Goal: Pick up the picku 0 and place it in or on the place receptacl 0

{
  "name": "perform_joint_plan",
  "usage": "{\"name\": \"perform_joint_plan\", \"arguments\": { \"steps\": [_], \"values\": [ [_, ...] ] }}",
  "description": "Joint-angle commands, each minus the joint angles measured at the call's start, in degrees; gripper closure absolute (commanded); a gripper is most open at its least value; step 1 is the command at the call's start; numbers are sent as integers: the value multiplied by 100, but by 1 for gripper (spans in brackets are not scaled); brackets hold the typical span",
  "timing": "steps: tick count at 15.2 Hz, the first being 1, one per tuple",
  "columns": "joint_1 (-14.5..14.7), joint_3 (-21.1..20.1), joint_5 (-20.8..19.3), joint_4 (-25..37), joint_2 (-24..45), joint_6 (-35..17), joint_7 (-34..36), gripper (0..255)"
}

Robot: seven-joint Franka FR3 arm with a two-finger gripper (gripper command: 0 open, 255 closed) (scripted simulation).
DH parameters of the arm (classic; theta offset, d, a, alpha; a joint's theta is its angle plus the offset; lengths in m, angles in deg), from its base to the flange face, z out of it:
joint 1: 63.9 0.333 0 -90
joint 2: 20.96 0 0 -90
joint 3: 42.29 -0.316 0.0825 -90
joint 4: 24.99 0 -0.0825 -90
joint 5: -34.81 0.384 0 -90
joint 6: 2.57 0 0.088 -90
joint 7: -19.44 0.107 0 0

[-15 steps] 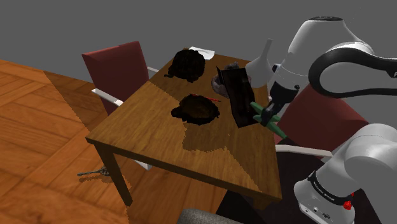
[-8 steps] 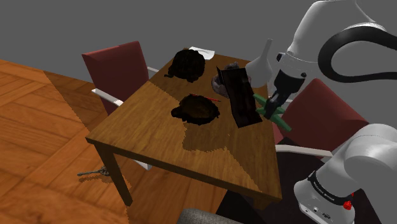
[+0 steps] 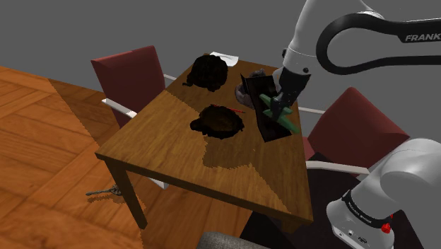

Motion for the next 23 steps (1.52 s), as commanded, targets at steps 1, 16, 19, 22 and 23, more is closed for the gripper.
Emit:
{"name": "perform_joint_plan", "arguments": {
  "steps": [1, 16, 19, 22, 23],
  "values": [
    [-115, -127, -93, 388, 527, -148, 99, 255],
    [-296, -904, -1672, 3967, 4276, -42, 1435, 255],
    [-286, -889, -1696, 3776, 4311, -263, 1454, 255],
    [-282, -883, -1729, 3599, 4360, -481, 1479, 255],
    [-281, -880, -1741, 3543, 4379, -553, 1488, 255]
  ]
}}
